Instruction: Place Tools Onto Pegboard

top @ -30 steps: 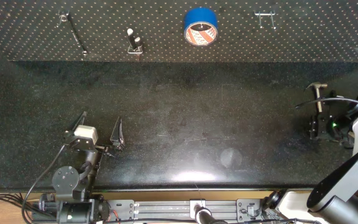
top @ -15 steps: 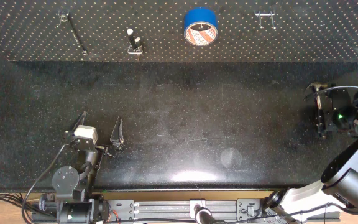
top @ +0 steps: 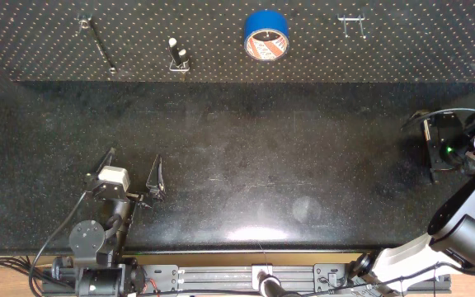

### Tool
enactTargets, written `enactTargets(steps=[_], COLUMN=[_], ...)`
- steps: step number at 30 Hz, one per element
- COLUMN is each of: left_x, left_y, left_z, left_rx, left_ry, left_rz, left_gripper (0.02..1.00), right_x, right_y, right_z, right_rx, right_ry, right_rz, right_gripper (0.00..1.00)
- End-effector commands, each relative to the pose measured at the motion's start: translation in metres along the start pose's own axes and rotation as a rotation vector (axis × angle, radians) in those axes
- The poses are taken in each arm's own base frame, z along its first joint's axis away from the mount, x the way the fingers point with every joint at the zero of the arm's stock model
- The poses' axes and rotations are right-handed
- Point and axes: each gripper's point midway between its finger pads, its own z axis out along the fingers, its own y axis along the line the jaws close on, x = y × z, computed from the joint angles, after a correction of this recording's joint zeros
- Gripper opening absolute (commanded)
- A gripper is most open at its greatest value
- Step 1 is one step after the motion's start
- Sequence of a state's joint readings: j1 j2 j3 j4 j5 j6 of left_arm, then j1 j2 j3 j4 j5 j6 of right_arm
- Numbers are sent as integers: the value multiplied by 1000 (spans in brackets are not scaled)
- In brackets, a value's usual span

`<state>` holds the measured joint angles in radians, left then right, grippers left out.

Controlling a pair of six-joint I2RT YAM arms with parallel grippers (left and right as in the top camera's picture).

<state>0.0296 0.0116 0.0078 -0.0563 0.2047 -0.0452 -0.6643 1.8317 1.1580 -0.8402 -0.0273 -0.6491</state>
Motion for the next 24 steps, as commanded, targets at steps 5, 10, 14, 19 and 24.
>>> enactTargets(steps=[5, 10, 14, 19, 24], left_x=[0, 0, 0, 0, 0], left_y=[-1, -1, -1, -1, -1], left_z=[0, 0, 0, 0, 0], left_rx=[8, 8, 8, 8, 8], left_ry=[-2, -2, -2, -2, -2], left_rz=[17, 17, 17, 17, 17], left_gripper=[993, 993, 993, 993, 993], right_x=[-47, -88, -151, -162, -182], right_y=[86, 199, 217, 236, 233], right_z=[-130, -241, -222, -207, -179], right_rx=[-26, -264, -416, -451, -444], right_ry=[-860, -1266, -1287, -1244, -1187], right_rz=[259, 37, 81, 50, 59], right_gripper=[75, 75, 75, 77, 75])
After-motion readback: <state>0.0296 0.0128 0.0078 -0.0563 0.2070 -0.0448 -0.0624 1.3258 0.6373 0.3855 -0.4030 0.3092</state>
